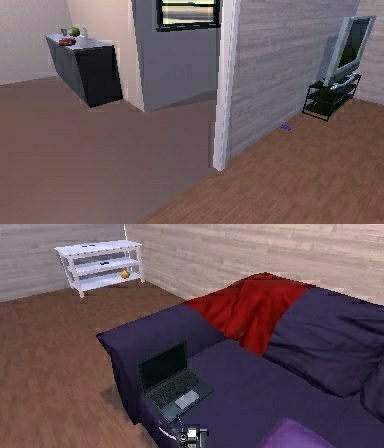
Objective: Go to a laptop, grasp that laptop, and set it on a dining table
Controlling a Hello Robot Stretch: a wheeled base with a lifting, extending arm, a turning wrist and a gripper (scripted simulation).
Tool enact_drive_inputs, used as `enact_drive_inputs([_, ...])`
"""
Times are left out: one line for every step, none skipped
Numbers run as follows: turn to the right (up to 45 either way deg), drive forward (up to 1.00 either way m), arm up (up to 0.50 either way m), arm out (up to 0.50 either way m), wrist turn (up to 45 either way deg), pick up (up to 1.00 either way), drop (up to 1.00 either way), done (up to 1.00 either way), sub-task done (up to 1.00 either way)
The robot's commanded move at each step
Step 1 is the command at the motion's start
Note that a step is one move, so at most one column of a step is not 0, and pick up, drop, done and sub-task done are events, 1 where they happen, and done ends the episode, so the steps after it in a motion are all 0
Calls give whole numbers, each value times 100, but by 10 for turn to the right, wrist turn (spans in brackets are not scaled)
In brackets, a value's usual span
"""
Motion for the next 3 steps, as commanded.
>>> enact_drive_inputs([0,0,0,0,0,100,0,0,0])
enact_drive_inputs([0,0,10,0,0,0,0,0,0])
enact_drive_inputs([0,0,50,0,0,0,0,0,0])
